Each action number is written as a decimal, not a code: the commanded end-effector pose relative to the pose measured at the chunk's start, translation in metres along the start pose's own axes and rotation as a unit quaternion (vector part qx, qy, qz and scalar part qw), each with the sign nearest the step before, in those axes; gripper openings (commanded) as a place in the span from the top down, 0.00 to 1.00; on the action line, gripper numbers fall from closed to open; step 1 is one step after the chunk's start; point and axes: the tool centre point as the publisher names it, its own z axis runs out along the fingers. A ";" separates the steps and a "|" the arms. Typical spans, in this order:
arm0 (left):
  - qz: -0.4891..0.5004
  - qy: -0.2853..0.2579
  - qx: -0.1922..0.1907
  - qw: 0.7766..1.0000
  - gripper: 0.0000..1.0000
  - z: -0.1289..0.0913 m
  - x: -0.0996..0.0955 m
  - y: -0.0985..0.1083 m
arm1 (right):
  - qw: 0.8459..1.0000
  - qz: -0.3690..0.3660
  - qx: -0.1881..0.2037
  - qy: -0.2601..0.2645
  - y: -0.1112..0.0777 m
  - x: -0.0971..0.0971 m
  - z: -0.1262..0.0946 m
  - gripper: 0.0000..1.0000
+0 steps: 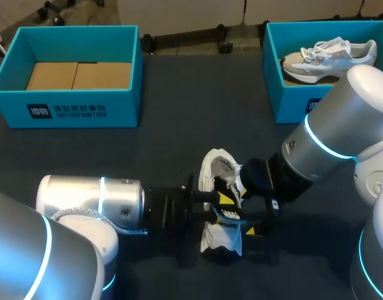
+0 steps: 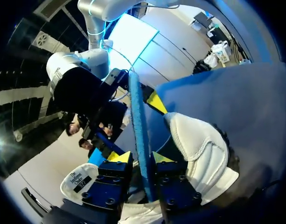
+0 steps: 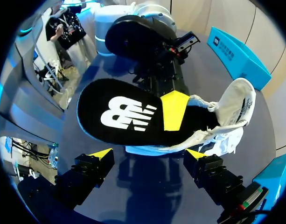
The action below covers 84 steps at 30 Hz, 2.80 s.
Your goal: Take the shoe out of the shoebox, open the shoe tongue, remove and reinsert the insole, then place the shoe into the shoebox
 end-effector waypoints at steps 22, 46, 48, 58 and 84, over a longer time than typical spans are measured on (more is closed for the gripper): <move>0.013 0.005 -0.005 1.000 1.00 -0.003 0.009 -0.018 | 1.000 0.001 0.001 -0.001 0.001 0.001 0.001 0.00; 0.021 -0.009 -0.027 0.999 0.65 -0.012 0.004 -0.006 | 1.000 0.001 0.001 -0.001 0.001 0.001 0.001 0.00; 0.011 -0.010 -0.027 1.000 0.63 -0.012 0.003 -0.009 | 1.000 0.001 0.001 -0.001 0.001 0.001 0.001 0.00; -0.041 -0.003 -0.015 0.999 0.80 -0.016 0.002 -0.023 | 1.000 0.001 0.001 -0.001 0.001 0.001 0.001 0.00; 0.062 0.005 -0.100 0.993 1.00 -0.006 0.002 0.007 | 1.000 0.001 0.001 -0.001 0.001 0.001 0.001 0.00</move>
